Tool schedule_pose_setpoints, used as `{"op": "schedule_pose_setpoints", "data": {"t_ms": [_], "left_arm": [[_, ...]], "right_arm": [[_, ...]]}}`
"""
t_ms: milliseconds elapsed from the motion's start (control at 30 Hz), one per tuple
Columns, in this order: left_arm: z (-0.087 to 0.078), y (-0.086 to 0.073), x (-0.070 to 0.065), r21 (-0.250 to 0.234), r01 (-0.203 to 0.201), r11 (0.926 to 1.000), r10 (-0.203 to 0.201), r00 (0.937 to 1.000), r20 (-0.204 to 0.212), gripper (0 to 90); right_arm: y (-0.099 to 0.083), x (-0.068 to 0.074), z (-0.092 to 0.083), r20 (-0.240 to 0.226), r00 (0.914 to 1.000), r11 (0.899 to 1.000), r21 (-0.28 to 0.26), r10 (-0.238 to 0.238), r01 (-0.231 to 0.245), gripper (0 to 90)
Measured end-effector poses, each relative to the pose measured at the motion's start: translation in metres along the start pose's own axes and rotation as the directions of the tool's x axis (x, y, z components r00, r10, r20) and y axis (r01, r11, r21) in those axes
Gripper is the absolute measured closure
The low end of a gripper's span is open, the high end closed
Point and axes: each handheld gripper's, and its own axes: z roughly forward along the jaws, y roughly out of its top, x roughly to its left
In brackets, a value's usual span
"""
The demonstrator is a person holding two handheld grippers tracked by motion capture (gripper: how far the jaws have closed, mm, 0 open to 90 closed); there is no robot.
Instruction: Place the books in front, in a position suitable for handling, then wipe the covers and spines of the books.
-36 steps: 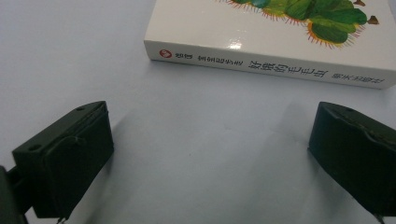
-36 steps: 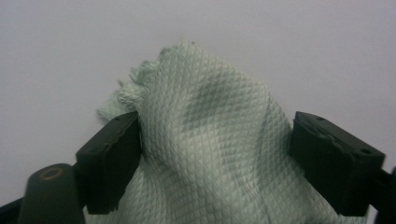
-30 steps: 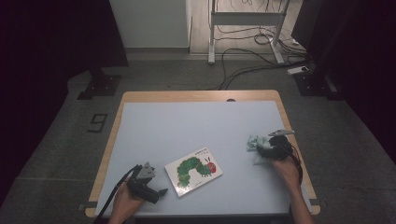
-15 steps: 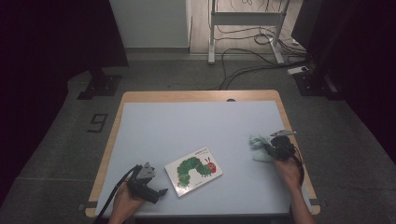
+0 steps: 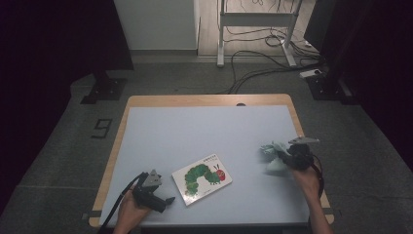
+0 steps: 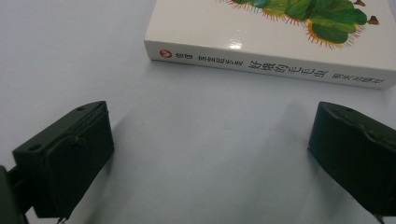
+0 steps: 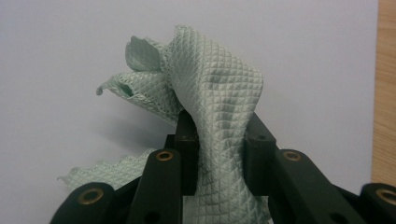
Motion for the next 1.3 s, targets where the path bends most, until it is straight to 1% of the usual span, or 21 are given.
{"op": "schedule_pose_setpoints", "data": {"t_ms": [33,100,200,233,467,500,533,633,733,767,833,967,1033,1067,1100,1133,1167,1200,1233,1267,1300], "left_arm": [[0.000,0.000,0.000,0.000,0.000,1.0000,0.000,1.0000,0.000,0.0],[0.000,0.000,0.000,0.000,0.000,1.0000,0.000,1.0000,0.001,0.0],[0.000,0.000,0.000,0.000,0.000,1.0000,0.000,1.0000,0.000,0.0],[0.000,0.000,0.000,0.000,-0.001,1.0000,0.001,1.0000,0.000,0.0],[0.000,0.000,0.000,0.000,0.000,1.0000,0.000,1.0000,0.000,0.0],[0.000,0.000,0.000,0.000,0.000,1.0000,0.000,1.0000,0.000,0.0],[0.000,0.000,0.000,0.000,0.000,1.0000,0.000,1.0000,0.000,0.0],[0.000,0.000,0.000,0.000,-0.001,1.0000,0.001,1.0000,0.000,0.0],[0.000,0.000,0.000,0.001,-0.001,1.0000,0.001,1.0000,-0.001,0.0],[0.000,0.000,0.000,0.000,0.000,1.0000,0.000,1.0000,0.000,0.0],[0.000,0.000,0.000,0.000,0.000,1.0000,0.000,1.0000,0.000,0.0],[0.000,0.000,0.000,0.000,-0.001,1.0000,0.001,1.0000,0.000,0.0],[0.000,0.000,0.000,0.000,-0.001,1.0000,0.001,1.0000,0.001,0.0],[0.000,0.000,0.000,0.000,-0.001,1.0000,0.001,1.0000,0.001,0.0],[0.000,0.000,0.000,0.000,-0.001,1.0000,0.001,1.0000,0.001,0.0],[0.000,0.000,0.000,0.000,-0.001,1.0000,0.001,1.0000,0.000,0.0],[0.000,0.000,0.000,0.000,-0.001,1.0000,0.001,1.0000,0.001,0.0],[0.000,0.000,0.000,0.000,-0.001,1.0000,0.001,1.0000,0.001,0.0],[0.000,0.000,0.000,0.000,0.000,1.0000,0.000,1.0000,0.001,0.0],[0.000,0.000,0.000,0.000,0.000,1.0000,0.000,1.0000,0.001,0.0],[0.000,0.000,0.000,0.000,0.000,1.0000,0.000,1.0000,0.000,0.0]], "right_arm": [[0.000,0.000,0.000,0.000,1.0000,1.000,0.000,0.000,0.000,70.7],[0.002,0.005,-0.007,-0.027,0.9996,1.000,-0.016,-0.007,0.007,70.4],[0.003,0.008,-0.010,-0.043,0.9990,1.000,-0.028,-0.012,0.010,70.4],[0.005,0.014,-0.014,-0.058,0.9980,0.999,-0.041,-0.024,0.021,70.5],[0.010,0.026,-0.022,-0.095,0.9943,0.997,-0.059,-0.049,0.043,70.8],[0.012,0.032,-0.024,-0.108,0.9923,0.996,-0.068,-0.060,0.053,70.8],[0.012,0.032,-0.024,-0.108,0.9923,0.996,-0.068,-0.060,0.053,70.8],[0.015,0.044,-0.027,-0.133,0.9867,0.993,-0.078,-0.093,0.084,70.9],[0.017,0.050,-0.028,-0.144,0.9842,0.992,-0.082,-0.104,0.093,70.9],[0.018,0.055,-0.028,-0.159,0.9808,0.991,-0.087,-0.112,0.099,70.8],[0.020,0.061,-0.029,-0.175,0.9776,0.990,-0.093,-0.117,0.102,70.8],[0.022,0.070,-0.030,-0.196,0.9710,0.988,-0.101,-0.137,0.119,70.8],[0.025,0.083,-0.031,-0.222,0.9610,0.984,-0.106,-0.165,0.145,70.9],[0.025,0.083,-0.031,-0.222,0.9610,0.984,-0.106,-0.165,0.145,70.9],[0.025,0.086,-0.031,-0.225,0.9587,0.982,-0.109,-0.173,0.152,70.9],[0.027,0.095,-0.031,-0.242,0.9509,0.979,-0.117,-0.192,0.168,70.9],[0.028,0.099,-0.031,-0.251,0.9472,0.977,-0.119,-0.200,0.175,70.8],[0.028,0.099,-0.031,-0.251,0.9472,0.977,-0.119,-0.200,0.175,70.8],[0.029,0.107,-0.030,-0.266,0.9400,0.975,-0.120,-0.213,0.187,70.9],[0.029,0.107,-0.030,-0.266,0.9400,0.975,-0.120,-0.213,0.187,70.9],[0.029,0.111,-0.029,-0.275,0.9351,0.973,-0.119,-0.223,0.197,70.9]]}}
